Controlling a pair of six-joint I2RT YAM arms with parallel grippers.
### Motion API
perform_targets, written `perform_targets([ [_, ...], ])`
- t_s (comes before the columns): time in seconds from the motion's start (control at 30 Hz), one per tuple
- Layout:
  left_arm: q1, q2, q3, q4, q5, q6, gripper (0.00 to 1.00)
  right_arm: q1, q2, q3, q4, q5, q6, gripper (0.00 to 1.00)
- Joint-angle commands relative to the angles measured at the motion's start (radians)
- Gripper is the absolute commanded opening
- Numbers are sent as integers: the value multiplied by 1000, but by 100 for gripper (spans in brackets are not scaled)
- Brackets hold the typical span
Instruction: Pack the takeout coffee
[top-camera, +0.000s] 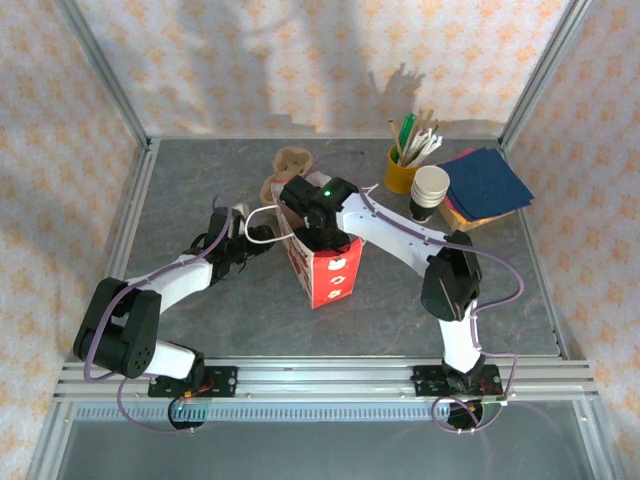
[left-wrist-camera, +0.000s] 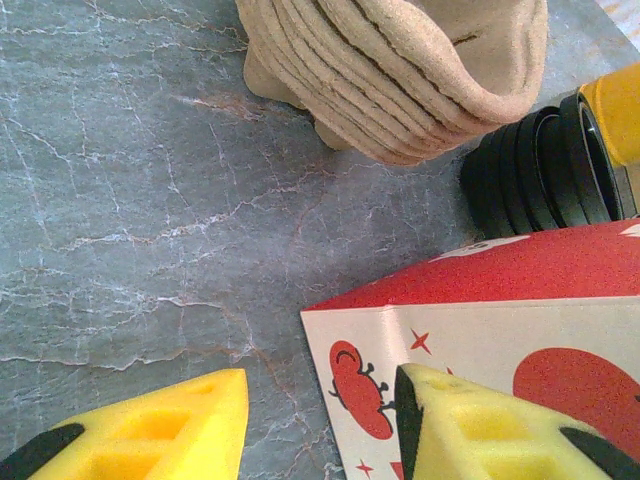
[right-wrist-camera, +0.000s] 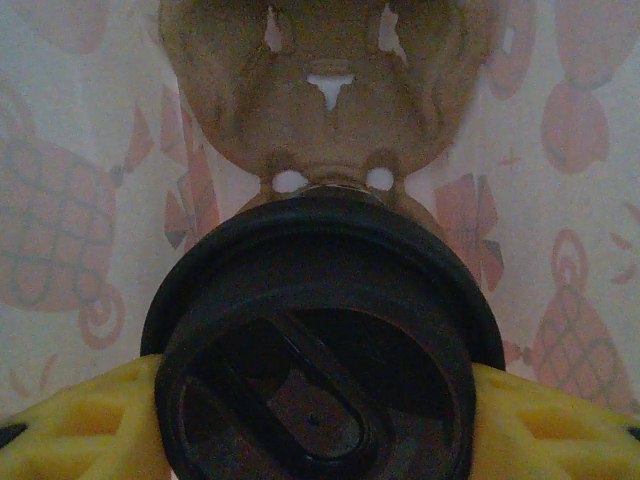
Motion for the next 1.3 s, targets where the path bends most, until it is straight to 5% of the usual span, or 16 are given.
perform_targets([
  [0.0, -10, -28, -12, 19, -26, 15, 45, -1, 33, -42, -40, -19, -4, 39],
  [1.27, -10, -27, -14, 18, -32, 13, 45, -3, -21, 24, -89, -11, 14, 39],
])
